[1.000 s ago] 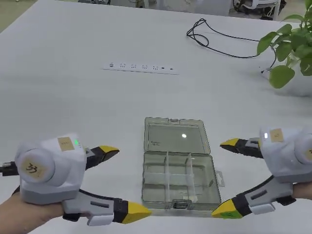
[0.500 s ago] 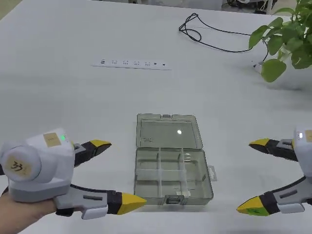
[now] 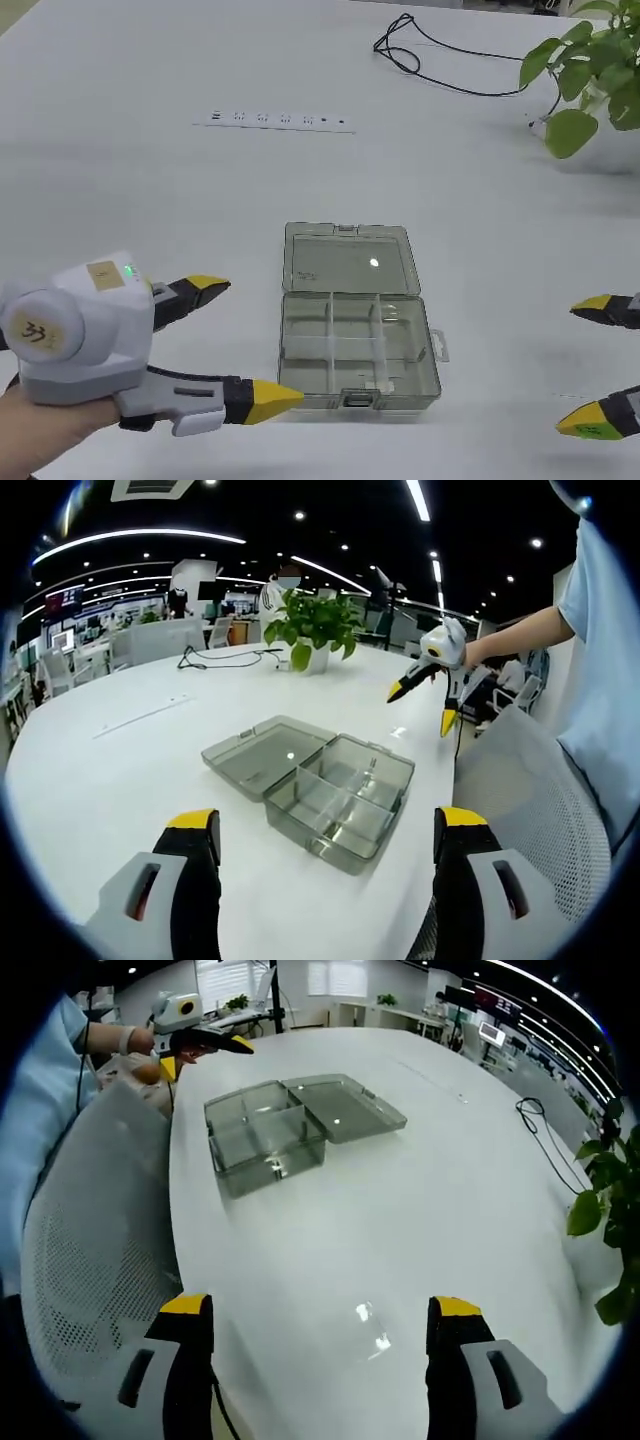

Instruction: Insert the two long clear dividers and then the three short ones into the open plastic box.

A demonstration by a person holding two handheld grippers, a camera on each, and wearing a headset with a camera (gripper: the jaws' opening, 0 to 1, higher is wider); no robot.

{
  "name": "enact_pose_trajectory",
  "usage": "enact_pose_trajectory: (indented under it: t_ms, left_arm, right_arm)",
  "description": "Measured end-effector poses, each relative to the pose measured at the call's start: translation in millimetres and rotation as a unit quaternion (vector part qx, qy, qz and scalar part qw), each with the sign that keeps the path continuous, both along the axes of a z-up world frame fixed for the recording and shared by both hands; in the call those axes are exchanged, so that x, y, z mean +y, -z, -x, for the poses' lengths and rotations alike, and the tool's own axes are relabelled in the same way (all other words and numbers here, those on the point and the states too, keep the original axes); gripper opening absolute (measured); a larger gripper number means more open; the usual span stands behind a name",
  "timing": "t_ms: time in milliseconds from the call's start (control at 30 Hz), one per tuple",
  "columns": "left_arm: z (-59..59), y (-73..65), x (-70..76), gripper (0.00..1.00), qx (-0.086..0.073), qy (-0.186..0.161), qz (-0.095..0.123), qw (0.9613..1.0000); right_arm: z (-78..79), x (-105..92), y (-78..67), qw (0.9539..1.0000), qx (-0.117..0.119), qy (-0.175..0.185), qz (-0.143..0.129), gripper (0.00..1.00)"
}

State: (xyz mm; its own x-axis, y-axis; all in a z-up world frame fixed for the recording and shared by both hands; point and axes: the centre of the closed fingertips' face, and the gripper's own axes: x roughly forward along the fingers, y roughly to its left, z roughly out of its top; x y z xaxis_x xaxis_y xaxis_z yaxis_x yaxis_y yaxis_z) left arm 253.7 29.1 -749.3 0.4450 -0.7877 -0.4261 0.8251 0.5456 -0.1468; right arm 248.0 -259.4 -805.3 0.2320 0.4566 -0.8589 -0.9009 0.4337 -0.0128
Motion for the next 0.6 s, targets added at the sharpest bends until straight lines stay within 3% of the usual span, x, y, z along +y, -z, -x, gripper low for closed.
enact_pose_trajectory:
  t_ms: [367,433,533,600]
  left_arm:
    - [3.7,0.8,4.6,0.88,-0.002,-0.002,-0.005,1.0000]
    - [7.1,4.8,4.9,0.88,-0.006,0.007,-0.021,0.9997]
    - [8.8,6.5,4.6,0.88,-0.005,0.010,-0.022,0.9997]
    - [8.6,7.6,5.5,0.88,-0.003,0.008,-0.021,0.9997]
  right_arm:
    - [-3.5,-17.7,20.5,0.9972,0.040,-0.034,0.053,0.83]
    - [-2.4,-22.0,25.4,0.9947,0.050,-0.053,0.072,0.81]
    - [-1.5,-26.8,30.9,0.9905,0.064,-0.077,0.095,0.73]
    - [-4.6,-31.1,34.5,0.9889,0.067,-0.072,0.112,0.75]
